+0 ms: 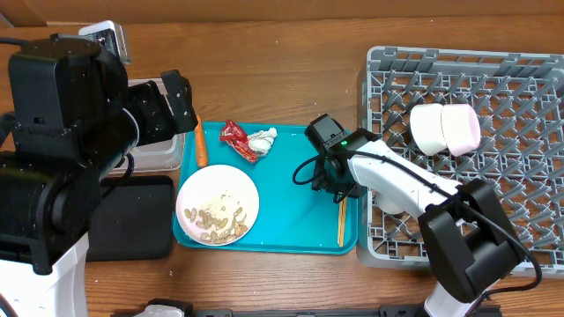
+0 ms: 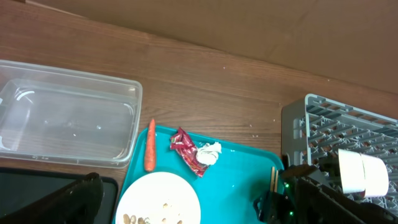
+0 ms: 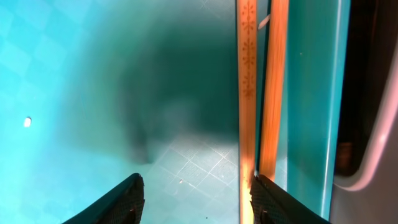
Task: Sort waste into correct bins and load items into the dishwasher
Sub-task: 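Reach the right gripper to the chopsticks and pinch one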
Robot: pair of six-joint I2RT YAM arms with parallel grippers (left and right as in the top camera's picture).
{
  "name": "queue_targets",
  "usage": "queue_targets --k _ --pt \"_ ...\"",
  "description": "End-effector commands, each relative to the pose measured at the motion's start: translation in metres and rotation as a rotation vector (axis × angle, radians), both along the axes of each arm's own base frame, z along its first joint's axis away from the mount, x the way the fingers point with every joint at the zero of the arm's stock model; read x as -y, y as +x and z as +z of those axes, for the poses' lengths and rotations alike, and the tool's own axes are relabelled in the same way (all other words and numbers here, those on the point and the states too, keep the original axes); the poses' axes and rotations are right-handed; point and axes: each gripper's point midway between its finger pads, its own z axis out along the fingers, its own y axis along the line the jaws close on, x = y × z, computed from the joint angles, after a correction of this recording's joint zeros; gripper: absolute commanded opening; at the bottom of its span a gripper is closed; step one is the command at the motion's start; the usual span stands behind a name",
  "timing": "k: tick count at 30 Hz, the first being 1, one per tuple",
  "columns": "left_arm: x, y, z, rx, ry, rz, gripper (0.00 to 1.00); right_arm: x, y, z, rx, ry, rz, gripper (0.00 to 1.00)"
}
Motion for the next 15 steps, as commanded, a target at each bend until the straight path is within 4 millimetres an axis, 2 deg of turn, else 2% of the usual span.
queue_targets --k 1,7,11,12,13,15 --pt "-0.001 0.001 0.001 0.004 -0.011 0.014 1.0 0.002 -0.002 -0.009 -0.027 -0.003 0.003 0.57" --pt "-0.001 0.001 0.001 0.004 -0.011 0.014 1.0 0.001 -0.003 -0.02 -0.049 -0.005 -0.004 0.57" --pt "-0.001 0.001 0.001 0.004 -0.011 0.014 1.0 -0.013 0.001 -0.024 -0.046 0.061 0.002 0.34" --pt "-0.001 0.001 0.001 0.004 -0.011 0.014 1.0 -0.017 0.002 -0.022 -0.039 0.07 0.011 0.14" --pt "-0.001 0.002 0.001 0.004 -0.011 0.014 1.0 -0.018 0.003 -0.02 -0.038 0.07 0.012 0.04" --pt "-0.001 0.001 0.001 0.004 -0.011 0.014 1.0 -0.022 0.002 -0.014 -0.04 0.068 0.022 0.04"
